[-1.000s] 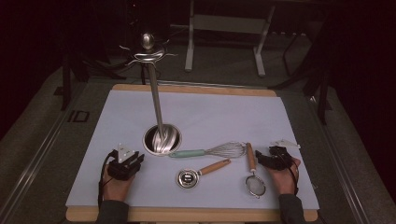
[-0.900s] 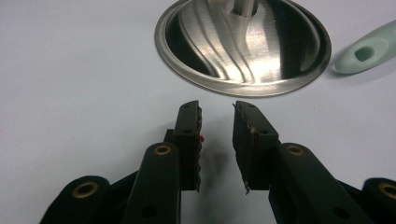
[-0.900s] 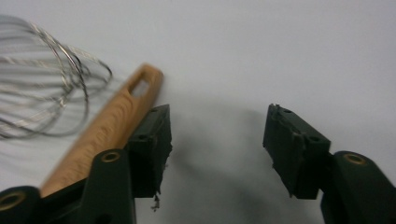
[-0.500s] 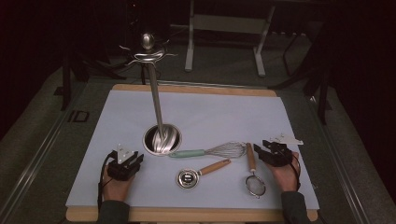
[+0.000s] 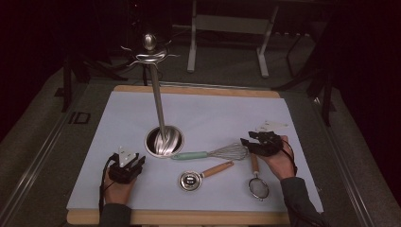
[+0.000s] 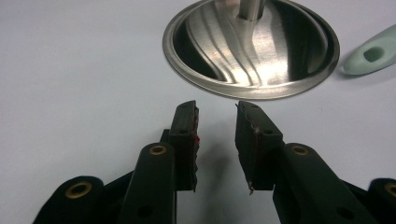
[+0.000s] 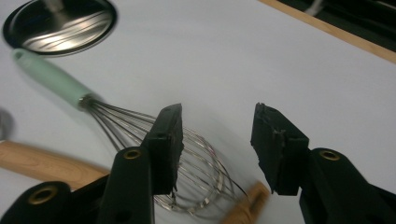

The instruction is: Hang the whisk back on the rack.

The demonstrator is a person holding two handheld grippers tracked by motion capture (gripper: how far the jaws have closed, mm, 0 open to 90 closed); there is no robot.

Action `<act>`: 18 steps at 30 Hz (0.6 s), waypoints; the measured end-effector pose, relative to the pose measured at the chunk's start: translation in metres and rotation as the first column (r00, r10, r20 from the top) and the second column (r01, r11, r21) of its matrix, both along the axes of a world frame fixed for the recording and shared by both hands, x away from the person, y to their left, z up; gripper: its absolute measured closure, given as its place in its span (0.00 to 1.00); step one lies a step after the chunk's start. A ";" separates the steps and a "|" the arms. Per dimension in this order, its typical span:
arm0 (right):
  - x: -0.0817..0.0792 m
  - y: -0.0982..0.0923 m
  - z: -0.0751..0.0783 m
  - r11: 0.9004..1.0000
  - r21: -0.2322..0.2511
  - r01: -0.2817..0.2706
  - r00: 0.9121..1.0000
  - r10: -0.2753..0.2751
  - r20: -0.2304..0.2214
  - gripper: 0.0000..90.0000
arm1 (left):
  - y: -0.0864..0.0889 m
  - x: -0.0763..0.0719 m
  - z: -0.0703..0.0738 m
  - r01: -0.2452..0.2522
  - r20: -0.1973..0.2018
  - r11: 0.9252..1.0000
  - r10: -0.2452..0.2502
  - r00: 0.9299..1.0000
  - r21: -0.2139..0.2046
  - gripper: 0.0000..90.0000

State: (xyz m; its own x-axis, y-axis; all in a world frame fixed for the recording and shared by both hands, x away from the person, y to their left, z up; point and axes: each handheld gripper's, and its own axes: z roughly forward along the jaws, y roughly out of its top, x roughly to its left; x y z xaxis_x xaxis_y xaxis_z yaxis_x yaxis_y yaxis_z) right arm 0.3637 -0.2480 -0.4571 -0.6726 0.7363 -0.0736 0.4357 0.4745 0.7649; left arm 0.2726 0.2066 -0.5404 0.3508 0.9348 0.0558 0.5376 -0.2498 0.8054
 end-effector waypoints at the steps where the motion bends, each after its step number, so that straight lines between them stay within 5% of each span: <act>1: 0.001 0.004 0.001 1.000 -0.009 -0.016 1.000 0.016 -0.004 0.60 | 0.000 0.000 0.000 0.000 0.004 1.000 0.000 1.000 -0.001 0.77; 11: 0.013 0.044 -0.004 0.989 -0.057 -0.139 0.990 0.137 -0.040 0.67 | 0.000 -0.001 0.000 -0.007 0.009 1.000 0.007 1.000 -0.001 0.76; 18: 0.017 0.070 -0.012 0.967 -0.100 -0.236 0.970 0.229 -0.077 0.69 | 0.000 -0.001 0.000 -0.006 0.009 1.000 0.006 1.000 0.001 0.76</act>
